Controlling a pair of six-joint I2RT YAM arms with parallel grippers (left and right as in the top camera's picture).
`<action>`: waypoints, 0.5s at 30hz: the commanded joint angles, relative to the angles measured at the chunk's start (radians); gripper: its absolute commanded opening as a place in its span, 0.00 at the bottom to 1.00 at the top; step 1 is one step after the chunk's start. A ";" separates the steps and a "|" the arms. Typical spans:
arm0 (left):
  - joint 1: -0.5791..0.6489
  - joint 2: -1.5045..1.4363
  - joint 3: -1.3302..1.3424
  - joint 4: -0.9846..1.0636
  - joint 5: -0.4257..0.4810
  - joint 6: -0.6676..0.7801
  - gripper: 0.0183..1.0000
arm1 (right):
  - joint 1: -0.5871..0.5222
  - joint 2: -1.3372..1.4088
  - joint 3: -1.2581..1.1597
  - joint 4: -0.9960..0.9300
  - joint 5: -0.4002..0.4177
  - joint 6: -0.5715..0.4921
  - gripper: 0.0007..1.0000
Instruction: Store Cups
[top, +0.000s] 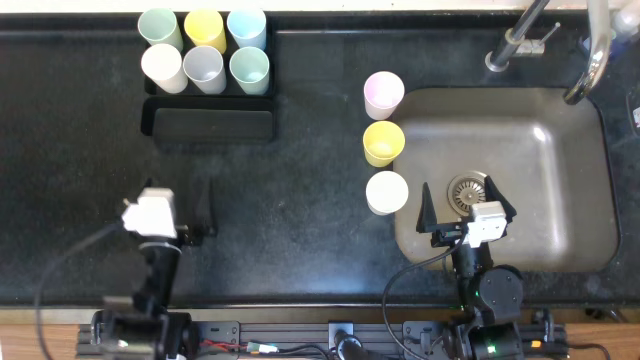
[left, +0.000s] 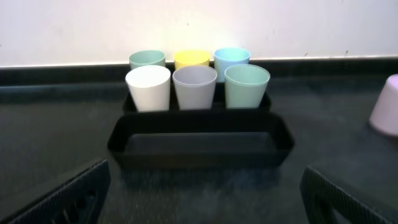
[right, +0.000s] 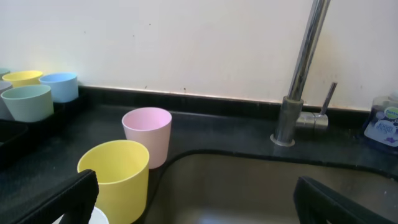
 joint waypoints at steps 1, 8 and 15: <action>0.002 0.335 0.388 -0.154 0.066 -0.155 1.00 | -0.007 -0.011 -0.013 0.005 0.003 -0.003 1.00; -0.082 0.865 1.040 -0.586 0.050 -0.185 1.00 | -0.007 -0.011 -0.013 0.005 0.003 -0.003 1.00; -0.271 1.337 1.619 -0.919 -0.013 -0.332 1.00 | -0.007 -0.011 -0.013 0.005 0.003 -0.003 1.00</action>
